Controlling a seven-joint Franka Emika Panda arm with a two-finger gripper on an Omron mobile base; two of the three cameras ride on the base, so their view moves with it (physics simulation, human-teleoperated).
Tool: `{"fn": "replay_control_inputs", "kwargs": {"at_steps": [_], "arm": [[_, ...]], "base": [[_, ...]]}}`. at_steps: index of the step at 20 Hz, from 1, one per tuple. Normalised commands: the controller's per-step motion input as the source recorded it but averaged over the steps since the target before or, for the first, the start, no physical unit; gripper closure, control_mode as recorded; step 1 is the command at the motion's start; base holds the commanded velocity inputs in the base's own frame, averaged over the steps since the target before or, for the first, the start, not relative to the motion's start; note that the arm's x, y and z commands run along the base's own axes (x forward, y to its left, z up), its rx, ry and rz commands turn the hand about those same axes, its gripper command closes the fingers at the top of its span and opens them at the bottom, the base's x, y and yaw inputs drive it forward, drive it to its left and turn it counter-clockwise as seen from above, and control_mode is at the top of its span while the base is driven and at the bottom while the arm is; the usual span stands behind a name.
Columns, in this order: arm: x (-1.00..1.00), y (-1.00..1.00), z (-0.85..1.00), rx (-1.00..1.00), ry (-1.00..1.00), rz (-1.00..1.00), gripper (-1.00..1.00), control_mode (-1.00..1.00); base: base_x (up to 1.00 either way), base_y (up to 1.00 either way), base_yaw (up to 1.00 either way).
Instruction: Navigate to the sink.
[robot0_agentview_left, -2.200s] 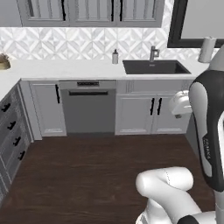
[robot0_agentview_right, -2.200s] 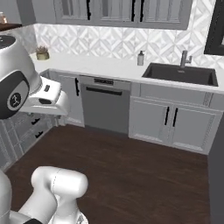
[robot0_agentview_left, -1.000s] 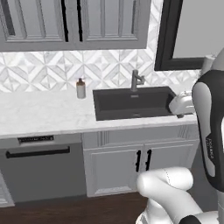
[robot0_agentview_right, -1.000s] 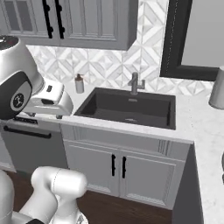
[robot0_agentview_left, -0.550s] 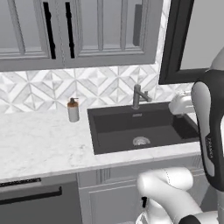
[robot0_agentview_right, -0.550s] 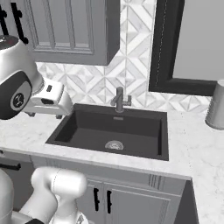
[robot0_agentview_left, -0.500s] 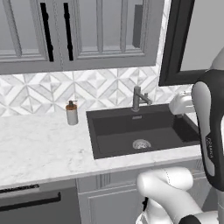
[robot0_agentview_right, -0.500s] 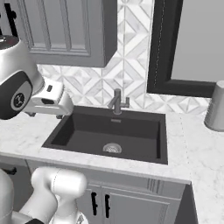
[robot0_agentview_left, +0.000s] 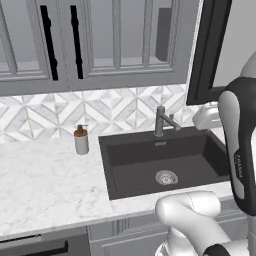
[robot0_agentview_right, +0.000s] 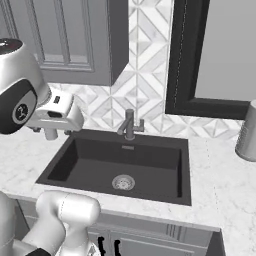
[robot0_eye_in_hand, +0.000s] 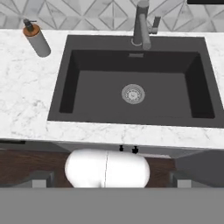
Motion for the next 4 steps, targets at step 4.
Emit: {"fn": "replay_control_inputs", "kwargs": {"at_steps": [4], "arm": [[0.0,0.0,0.0,0.0,0.0,0.0,-1.0,1.0]], "base": [[0.06,-0.12,0.0]]}}
